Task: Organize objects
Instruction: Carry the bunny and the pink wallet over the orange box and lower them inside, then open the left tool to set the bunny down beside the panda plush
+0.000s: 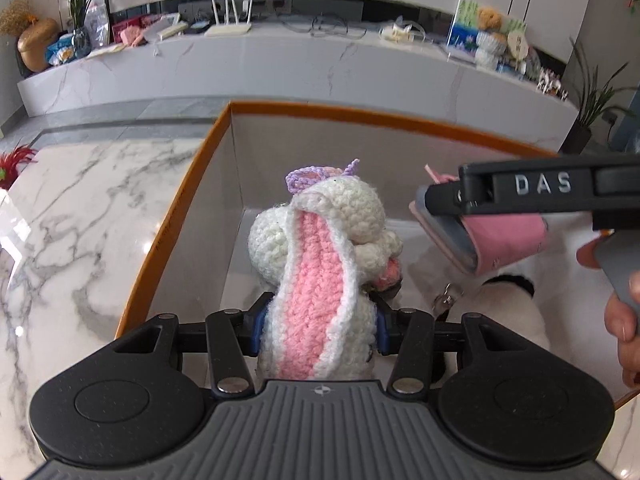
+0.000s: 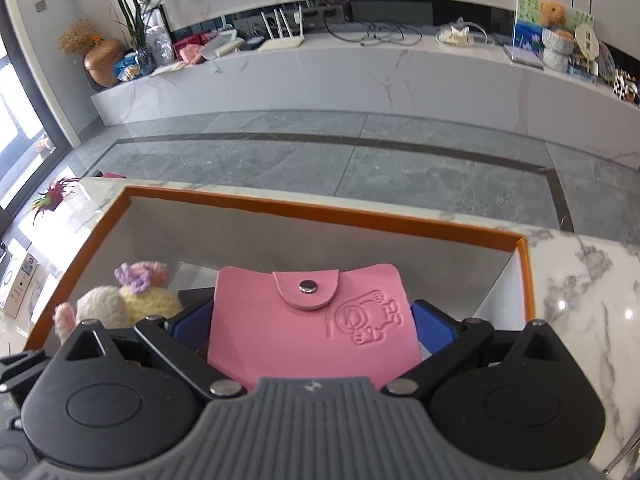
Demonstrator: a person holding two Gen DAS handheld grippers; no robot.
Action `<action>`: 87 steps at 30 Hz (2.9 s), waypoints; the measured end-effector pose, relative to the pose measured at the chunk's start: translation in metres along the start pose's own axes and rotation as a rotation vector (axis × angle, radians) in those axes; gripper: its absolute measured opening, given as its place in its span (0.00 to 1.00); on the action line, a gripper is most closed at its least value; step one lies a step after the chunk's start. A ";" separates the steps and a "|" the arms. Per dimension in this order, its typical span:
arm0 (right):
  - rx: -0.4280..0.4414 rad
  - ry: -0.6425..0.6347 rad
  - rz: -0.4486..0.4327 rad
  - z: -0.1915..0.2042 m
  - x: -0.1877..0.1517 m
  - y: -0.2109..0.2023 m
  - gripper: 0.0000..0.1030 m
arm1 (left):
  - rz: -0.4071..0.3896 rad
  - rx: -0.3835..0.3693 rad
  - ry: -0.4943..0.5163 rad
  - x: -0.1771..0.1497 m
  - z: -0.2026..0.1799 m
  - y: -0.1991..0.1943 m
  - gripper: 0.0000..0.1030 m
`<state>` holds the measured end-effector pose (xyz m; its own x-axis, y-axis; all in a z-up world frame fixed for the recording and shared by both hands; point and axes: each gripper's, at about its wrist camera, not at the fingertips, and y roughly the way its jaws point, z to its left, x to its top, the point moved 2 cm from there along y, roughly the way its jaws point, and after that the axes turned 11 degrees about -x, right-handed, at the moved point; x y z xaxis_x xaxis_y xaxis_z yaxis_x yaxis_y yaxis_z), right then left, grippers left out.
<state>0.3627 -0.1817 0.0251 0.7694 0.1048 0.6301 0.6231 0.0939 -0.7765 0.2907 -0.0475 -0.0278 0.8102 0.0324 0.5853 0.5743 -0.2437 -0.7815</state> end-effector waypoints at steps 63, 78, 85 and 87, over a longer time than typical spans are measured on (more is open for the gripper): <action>-0.123 -0.054 0.303 0.008 -0.001 0.076 0.99 | 0.203 -0.004 -0.038 -0.010 -0.002 0.010 0.68; -0.116 -0.051 0.288 0.007 -0.001 0.072 0.99 | 0.205 -0.009 -0.038 -0.008 -0.002 0.010 0.82; -0.105 -0.049 0.276 0.007 0.000 0.069 0.99 | 0.204 -0.011 -0.031 -0.009 -0.003 0.010 0.85; -0.111 -0.058 0.270 0.007 0.001 0.068 0.99 | 0.202 -0.012 -0.027 -0.009 -0.004 0.009 0.86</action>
<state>0.4043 -0.1680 -0.0270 0.9023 0.1676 0.3972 0.4106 -0.0532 -0.9103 0.2883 -0.0538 -0.0391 0.9117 0.0077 0.4107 0.3985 -0.2592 -0.8798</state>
